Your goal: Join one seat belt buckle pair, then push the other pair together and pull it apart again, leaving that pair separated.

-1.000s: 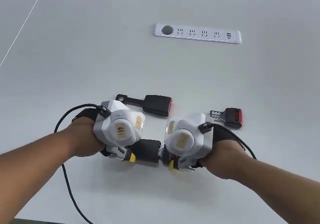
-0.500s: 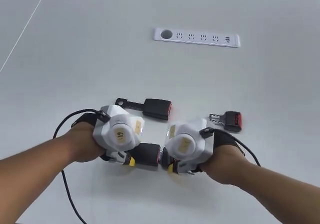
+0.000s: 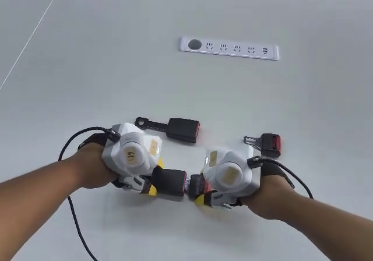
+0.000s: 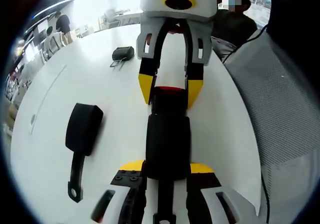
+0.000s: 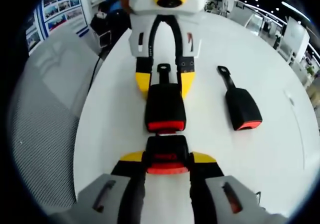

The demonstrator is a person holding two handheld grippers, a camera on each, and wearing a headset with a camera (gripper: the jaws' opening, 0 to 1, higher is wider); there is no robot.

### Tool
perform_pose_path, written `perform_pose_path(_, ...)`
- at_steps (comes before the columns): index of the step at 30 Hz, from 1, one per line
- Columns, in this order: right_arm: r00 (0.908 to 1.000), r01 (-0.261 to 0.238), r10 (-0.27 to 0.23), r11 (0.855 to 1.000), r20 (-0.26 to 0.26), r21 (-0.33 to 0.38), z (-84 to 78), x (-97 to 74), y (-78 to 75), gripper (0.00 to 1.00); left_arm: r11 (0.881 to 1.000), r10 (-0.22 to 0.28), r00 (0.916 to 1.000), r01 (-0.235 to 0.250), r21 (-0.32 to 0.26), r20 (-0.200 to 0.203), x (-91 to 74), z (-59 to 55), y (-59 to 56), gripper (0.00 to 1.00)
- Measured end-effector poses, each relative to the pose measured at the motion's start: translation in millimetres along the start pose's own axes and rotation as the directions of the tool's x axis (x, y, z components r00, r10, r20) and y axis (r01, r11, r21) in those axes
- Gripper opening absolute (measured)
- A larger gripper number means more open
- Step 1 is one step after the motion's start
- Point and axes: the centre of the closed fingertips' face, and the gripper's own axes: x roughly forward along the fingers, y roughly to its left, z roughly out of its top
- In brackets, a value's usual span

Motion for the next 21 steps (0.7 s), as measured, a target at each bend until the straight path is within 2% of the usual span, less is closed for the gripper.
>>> perform_pose_path(12,0.9969,0.047,-0.045,0.999,0.064,-0.017,0.5,-2.9,-0.4,0.32,1.000,-0.024,0.9987,0.024,-0.012,0.045,-1.3,2.3,-0.4,0.30)
perform_pose_path(17,0.9928,0.070,-0.069,0.997,0.098,-0.013,1.0,-3.9,0.2,0.32,1.000,-0.016,0.9969,0.018,-0.023,0.077,-1.4,1.7,-0.5,0.30)
perform_pose_path(21,0.9919,0.056,-0.057,0.998,0.113,0.015,-1.7,-4.2,0.6,0.32,0.999,-0.024,0.9952,0.026,-0.022,0.095,-0.3,4.9,-2.4,0.30)
